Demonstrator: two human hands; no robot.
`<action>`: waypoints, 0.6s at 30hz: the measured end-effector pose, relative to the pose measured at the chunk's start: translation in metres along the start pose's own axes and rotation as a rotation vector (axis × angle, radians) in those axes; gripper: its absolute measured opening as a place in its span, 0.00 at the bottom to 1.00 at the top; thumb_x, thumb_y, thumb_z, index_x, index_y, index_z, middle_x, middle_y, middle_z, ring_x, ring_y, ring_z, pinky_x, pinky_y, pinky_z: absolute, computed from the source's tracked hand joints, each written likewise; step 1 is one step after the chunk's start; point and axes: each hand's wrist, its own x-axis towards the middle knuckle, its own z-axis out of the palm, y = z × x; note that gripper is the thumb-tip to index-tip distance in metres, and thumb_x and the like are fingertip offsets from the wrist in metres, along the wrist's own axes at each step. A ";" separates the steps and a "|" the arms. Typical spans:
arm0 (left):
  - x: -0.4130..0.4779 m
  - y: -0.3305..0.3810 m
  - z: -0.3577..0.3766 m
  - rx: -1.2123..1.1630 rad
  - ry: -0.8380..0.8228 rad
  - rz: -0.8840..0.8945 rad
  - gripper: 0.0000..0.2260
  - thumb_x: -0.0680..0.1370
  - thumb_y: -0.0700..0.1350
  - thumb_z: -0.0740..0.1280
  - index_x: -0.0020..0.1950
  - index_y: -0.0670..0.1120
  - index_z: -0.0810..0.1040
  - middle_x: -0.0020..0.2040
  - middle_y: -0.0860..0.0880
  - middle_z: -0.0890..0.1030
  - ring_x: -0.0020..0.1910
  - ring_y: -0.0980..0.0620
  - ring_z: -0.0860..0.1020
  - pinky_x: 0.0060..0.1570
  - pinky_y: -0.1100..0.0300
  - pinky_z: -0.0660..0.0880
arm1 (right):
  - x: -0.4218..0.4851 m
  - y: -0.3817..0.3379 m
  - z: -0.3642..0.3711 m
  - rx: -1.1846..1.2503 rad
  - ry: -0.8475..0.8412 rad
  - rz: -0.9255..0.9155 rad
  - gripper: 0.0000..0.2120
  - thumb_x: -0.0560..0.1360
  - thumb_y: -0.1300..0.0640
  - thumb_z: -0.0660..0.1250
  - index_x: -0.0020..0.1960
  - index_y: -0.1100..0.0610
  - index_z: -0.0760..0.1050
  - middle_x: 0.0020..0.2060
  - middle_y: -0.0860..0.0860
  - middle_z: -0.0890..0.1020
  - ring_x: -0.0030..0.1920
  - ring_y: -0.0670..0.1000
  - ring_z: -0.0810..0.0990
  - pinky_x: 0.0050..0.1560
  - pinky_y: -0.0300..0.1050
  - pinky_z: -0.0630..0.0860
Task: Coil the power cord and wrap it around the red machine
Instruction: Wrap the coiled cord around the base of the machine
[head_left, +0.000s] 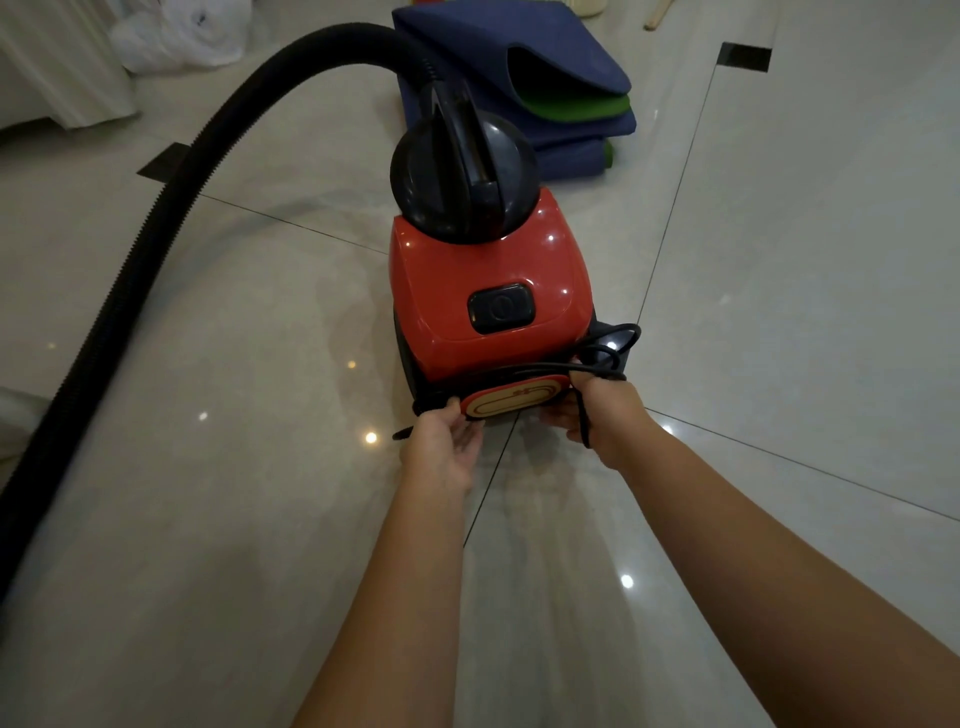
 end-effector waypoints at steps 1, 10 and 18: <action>-0.003 -0.002 -0.001 0.011 -0.021 -0.009 0.17 0.78 0.37 0.62 0.67 0.36 0.69 0.58 0.40 0.77 0.64 0.44 0.74 0.67 0.50 0.67 | 0.000 0.001 -0.001 -0.075 0.003 -0.032 0.16 0.79 0.54 0.54 0.60 0.62 0.71 0.49 0.60 0.82 0.41 0.57 0.83 0.45 0.49 0.77; -0.016 -0.002 0.000 0.072 -0.104 -0.019 0.21 0.81 0.47 0.57 0.72 0.39 0.64 0.72 0.39 0.68 0.73 0.42 0.65 0.71 0.44 0.58 | -0.021 -0.003 -0.021 -0.792 0.134 -0.477 0.23 0.79 0.50 0.54 0.44 0.67 0.79 0.43 0.63 0.83 0.46 0.62 0.80 0.49 0.54 0.77; -0.023 -0.011 -0.006 0.206 -0.137 0.044 0.26 0.79 0.54 0.58 0.72 0.40 0.64 0.71 0.38 0.68 0.70 0.42 0.69 0.66 0.44 0.66 | -0.031 -0.026 -0.053 -1.023 0.043 -0.461 0.17 0.75 0.51 0.62 0.43 0.66 0.80 0.42 0.58 0.85 0.44 0.56 0.81 0.44 0.46 0.74</action>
